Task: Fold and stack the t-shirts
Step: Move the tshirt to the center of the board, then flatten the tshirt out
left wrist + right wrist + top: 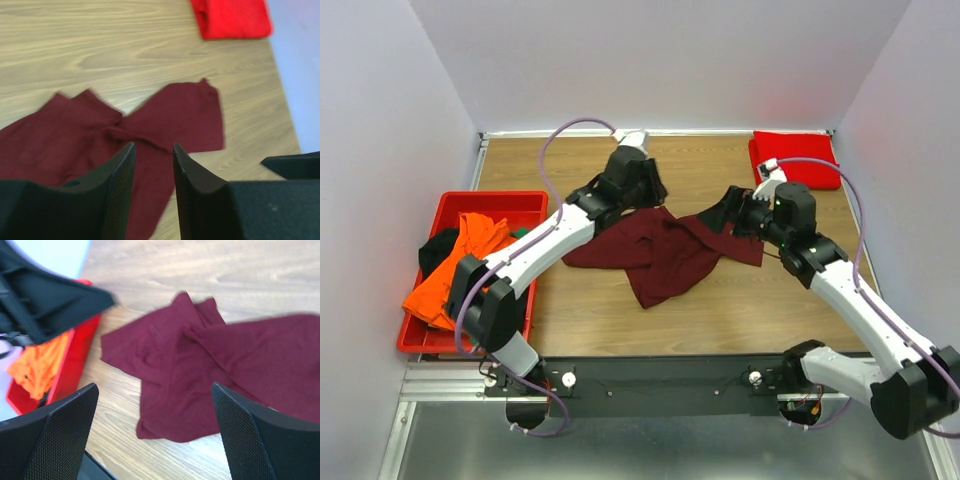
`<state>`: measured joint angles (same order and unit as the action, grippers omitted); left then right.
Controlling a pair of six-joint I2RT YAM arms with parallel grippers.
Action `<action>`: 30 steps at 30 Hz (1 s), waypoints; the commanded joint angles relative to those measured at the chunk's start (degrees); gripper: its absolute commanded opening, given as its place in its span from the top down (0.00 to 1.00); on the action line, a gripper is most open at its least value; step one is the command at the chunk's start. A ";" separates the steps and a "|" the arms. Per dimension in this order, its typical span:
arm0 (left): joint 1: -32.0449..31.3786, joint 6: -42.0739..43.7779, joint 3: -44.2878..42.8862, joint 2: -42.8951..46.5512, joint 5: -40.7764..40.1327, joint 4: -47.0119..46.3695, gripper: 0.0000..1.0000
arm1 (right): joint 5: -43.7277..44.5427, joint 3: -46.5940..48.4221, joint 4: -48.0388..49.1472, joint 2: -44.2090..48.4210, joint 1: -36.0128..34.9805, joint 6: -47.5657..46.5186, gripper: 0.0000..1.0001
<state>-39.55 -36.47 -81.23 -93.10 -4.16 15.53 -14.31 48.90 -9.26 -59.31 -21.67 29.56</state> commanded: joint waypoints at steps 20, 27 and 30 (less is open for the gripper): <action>13.97 -4.58 34.65 10.83 0.82 -9.90 0.70 | 22.63 11.91 0.56 -32.79 -20.60 -1.61 0.28; 14.50 -4.23 35.26 11.54 0.56 -10.08 0.70 | 33.10 15.16 -0.76 -39.90 -23.41 -1.00 0.37; 14.76 -4.05 35.09 11.62 0.47 -9.91 0.70 | 35.65 16.48 -0.85 -42.72 -24.12 -1.08 0.37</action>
<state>-25.34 -40.42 -46.37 -82.94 -3.79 6.85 13.65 62.70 -9.54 -98.76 -44.93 27.92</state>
